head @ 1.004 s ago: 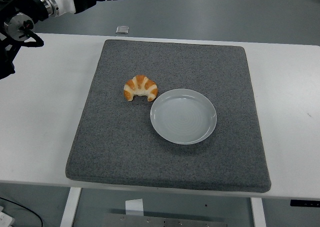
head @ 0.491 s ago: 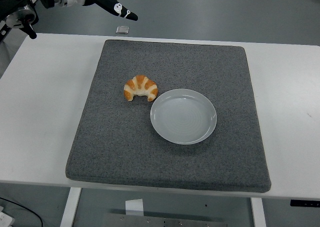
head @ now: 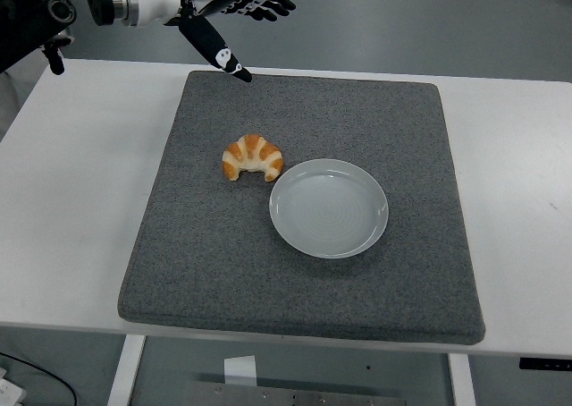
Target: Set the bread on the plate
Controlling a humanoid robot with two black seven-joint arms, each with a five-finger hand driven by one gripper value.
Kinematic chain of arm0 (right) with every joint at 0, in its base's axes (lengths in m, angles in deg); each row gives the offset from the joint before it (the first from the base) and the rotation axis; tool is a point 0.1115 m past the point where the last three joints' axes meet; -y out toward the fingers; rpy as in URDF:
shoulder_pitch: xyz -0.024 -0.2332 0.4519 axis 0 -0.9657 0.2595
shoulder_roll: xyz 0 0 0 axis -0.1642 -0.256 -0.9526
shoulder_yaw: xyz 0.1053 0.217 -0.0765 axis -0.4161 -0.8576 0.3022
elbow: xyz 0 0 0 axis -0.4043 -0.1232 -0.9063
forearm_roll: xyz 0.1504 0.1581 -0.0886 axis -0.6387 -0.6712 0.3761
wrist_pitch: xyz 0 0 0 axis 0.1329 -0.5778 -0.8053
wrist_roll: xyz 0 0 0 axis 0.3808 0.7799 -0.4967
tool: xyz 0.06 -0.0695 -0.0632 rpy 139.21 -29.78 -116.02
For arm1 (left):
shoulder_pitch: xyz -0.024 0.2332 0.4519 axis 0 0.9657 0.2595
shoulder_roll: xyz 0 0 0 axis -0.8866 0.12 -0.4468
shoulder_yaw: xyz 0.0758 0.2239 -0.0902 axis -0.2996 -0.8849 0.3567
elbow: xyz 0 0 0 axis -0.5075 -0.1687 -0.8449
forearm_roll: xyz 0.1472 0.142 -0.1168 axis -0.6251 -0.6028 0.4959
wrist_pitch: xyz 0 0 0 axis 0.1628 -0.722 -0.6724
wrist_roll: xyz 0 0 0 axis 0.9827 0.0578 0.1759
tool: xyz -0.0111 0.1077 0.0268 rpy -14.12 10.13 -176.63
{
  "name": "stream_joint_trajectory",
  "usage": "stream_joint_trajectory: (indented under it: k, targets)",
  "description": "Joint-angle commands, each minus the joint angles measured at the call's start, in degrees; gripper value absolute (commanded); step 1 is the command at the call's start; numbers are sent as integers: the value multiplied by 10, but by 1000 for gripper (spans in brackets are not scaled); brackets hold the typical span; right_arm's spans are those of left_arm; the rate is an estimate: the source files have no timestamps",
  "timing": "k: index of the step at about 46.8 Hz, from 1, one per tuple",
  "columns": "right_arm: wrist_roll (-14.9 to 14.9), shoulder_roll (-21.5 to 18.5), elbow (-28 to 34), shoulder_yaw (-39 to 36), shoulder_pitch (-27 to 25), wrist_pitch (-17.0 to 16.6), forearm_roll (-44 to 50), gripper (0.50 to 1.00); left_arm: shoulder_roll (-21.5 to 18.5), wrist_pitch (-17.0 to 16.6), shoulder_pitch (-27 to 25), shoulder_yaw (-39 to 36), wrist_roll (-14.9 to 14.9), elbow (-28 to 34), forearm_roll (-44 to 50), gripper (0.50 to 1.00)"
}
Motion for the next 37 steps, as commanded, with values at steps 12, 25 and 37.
stream_joint_trajectory:
  k: [12,25,37]
  targets:
    - [0,0,0,0,0,0,0,932,7,-60,14,-36,6,35,-89,1000]
    - [0,0,0,0,0,0,0,932,35,-147,40,-99,5,29,-137,1000]
    - [0,0,0,0,0,0,0,932,63,-154,61,-131,5,18,-148,1000]
